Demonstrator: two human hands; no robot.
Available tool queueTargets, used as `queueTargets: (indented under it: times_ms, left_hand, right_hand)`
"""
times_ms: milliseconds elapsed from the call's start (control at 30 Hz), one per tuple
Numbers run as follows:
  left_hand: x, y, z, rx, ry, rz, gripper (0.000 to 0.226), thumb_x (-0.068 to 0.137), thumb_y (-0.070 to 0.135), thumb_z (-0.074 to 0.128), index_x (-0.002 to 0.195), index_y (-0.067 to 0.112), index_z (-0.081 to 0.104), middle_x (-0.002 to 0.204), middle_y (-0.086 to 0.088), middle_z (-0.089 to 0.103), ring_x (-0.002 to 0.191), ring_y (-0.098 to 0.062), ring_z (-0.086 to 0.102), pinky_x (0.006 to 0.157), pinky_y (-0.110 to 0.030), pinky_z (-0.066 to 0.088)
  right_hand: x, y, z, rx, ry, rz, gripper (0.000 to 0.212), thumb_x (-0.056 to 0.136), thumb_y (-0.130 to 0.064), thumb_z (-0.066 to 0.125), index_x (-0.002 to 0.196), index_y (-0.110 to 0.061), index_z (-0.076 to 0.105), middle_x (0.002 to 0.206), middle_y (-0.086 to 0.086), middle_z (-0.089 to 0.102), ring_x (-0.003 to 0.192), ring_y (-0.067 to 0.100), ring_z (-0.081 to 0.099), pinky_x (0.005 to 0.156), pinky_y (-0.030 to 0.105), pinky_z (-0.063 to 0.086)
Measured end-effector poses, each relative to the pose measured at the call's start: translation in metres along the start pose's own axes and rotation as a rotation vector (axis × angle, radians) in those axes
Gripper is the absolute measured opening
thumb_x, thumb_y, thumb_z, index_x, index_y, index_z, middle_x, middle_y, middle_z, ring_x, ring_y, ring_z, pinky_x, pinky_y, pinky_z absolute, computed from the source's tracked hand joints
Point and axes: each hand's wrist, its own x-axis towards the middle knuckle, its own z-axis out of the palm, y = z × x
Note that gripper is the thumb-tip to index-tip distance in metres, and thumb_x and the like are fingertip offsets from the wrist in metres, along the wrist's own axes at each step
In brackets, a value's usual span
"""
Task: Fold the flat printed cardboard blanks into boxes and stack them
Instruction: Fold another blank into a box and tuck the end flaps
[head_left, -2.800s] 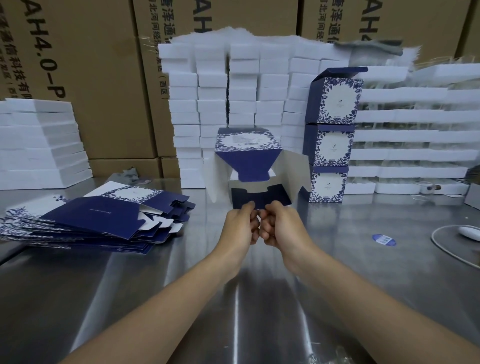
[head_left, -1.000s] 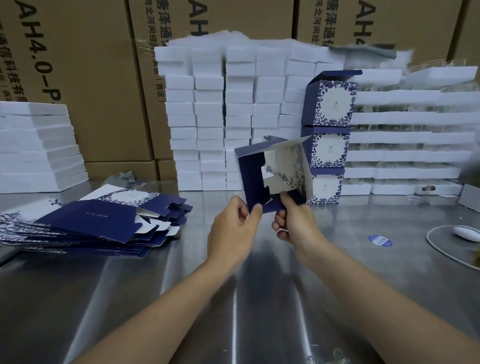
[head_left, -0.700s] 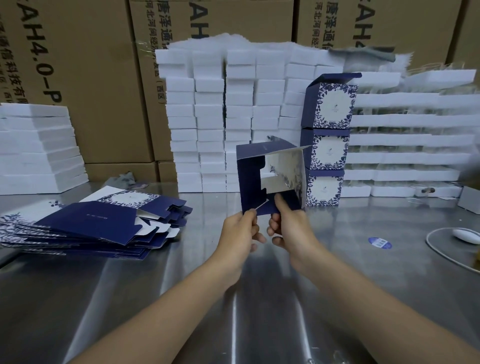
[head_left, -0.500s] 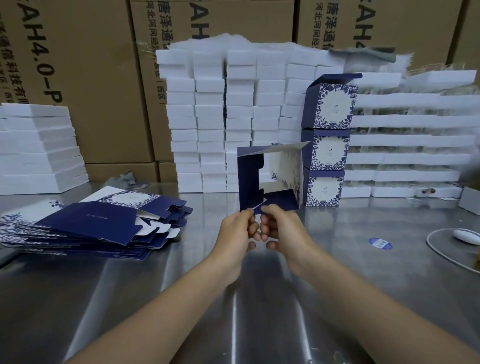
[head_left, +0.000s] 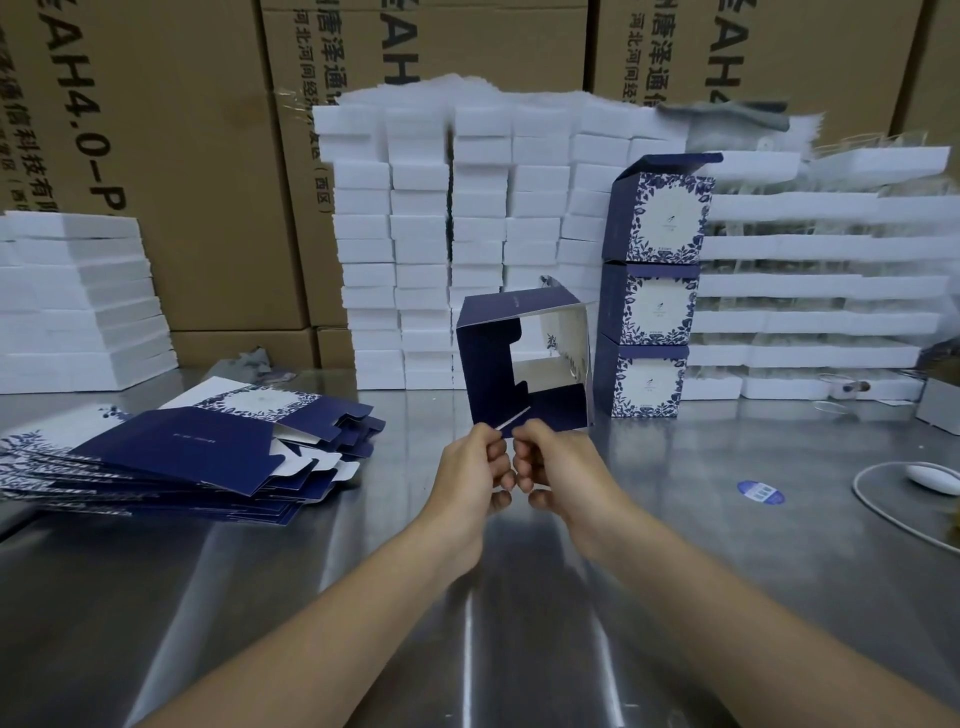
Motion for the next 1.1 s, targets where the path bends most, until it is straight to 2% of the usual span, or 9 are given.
queueTargets:
  times_ms: [100,267,433,533,600,700,800,900,1100]
  left_hand:
    - [0.002,0.002,-0.002,-0.033,0.029,-0.003,0.036,0.099,0.022,0.047,0.063,0.021,0.044,0.052,0.004,0.038,0.049,-0.013,0.042,0.061,-0.031,0.036]
    - [0.005,0.002,-0.005,-0.046,0.043,-0.001,0.029,0.098,0.024,0.048,0.070,0.022,0.040,0.055,0.005,0.033,0.050,-0.013,0.040,0.060,-0.031,0.033]
    - [0.005,-0.001,-0.006,-0.118,-0.018,-0.047,0.041,0.097,0.033,0.055,0.059,0.024,0.044,0.054,0.005,0.034,0.050,-0.013,0.042,0.058,-0.030,0.037]
    - [0.007,-0.002,-0.007,-0.131,-0.033,-0.040,0.050,0.100,0.028,0.053,0.051,0.027,0.044,0.054,0.004,0.033,0.051,-0.013,0.041,0.057,-0.029,0.040]
    - [0.007,-0.002,-0.007,-0.137,-0.028,-0.033,0.049,0.100,0.026,0.052,0.053,0.026,0.043,0.054,0.004,0.033,0.051,-0.013,0.040,0.060,-0.029,0.039]
    - [0.006,0.003,-0.007,-0.147,-0.008,-0.021,0.040,0.100,0.025,0.052,0.062,0.024,0.040,0.055,0.004,0.033,0.051,-0.012,0.040,0.061,-0.030,0.037]
    - [0.004,0.005,-0.005,-0.118,-0.015,-0.020,0.037,0.100,0.027,0.055,0.065,0.023,0.041,0.055,0.005,0.032,0.050,-0.012,0.041,0.056,-0.028,0.035]
    - [0.002,0.006,-0.004,-0.125,0.004,-0.038,0.037,0.097,0.029,0.058,0.063,0.024,0.045,0.054,0.006,0.034,0.048,-0.012,0.042,0.055,-0.028,0.034]
    - [0.006,0.009,-0.010,-0.116,0.058,-0.026,0.028,0.096,0.021,0.057,0.070,0.020,0.045,0.054,0.005,0.036,0.047,-0.010,0.043,0.053,-0.027,0.033]
  right_hand:
    - [0.000,-0.002,0.001,-0.012,0.040,0.019,0.032,0.097,-0.029,0.058,0.068,-0.016,0.055,0.061,0.002,0.053,0.050,0.014,0.048,0.057,0.030,0.035]
    - [0.004,-0.004,-0.001,0.082,0.125,0.001,0.035,0.102,-0.020,0.051,0.068,-0.020,0.045,0.055,-0.003,0.043,0.047,0.013,0.040,0.053,0.028,0.030]
    - [0.004,-0.001,0.001,0.095,0.047,-0.002,0.037,0.101,-0.019,0.049,0.066,-0.021,0.041,0.058,-0.001,0.039,0.051,0.015,0.037,0.054,0.029,0.029]
    - [0.003,0.003,0.003,0.078,-0.009,0.004,0.040,0.100,-0.023,0.051,0.061,-0.022,0.043,0.059,0.000,0.041,0.051,0.015,0.040,0.057,0.031,0.031]
    - [0.002,0.003,0.004,0.053,-0.005,0.011,0.040,0.099,-0.026,0.053,0.060,-0.022,0.044,0.058,0.000,0.043,0.050,0.015,0.042,0.057,0.031,0.031]
    - [0.003,0.000,0.003,0.091,0.091,0.014,0.039,0.099,-0.027,0.056,0.061,-0.022,0.046,0.055,-0.002,0.043,0.046,0.014,0.040,0.052,0.029,0.030]
    - [0.008,0.001,0.001,0.194,0.224,-0.045,0.039,0.099,-0.015,0.051,0.064,-0.021,0.037,0.051,-0.005,0.032,0.046,0.013,0.028,0.043,0.023,0.023]
    - [0.013,0.001,-0.002,0.256,0.274,-0.067,0.039,0.100,-0.006,0.044,0.066,-0.022,0.032,0.052,-0.006,0.024,0.050,0.014,0.020,0.039,0.021,0.017]
    - [0.017,0.001,-0.012,0.223,0.283,-0.011,0.036,0.099,-0.019,0.053,0.068,-0.025,0.036,0.056,-0.004,0.028,0.046,0.013,0.024,0.040,0.021,0.018]
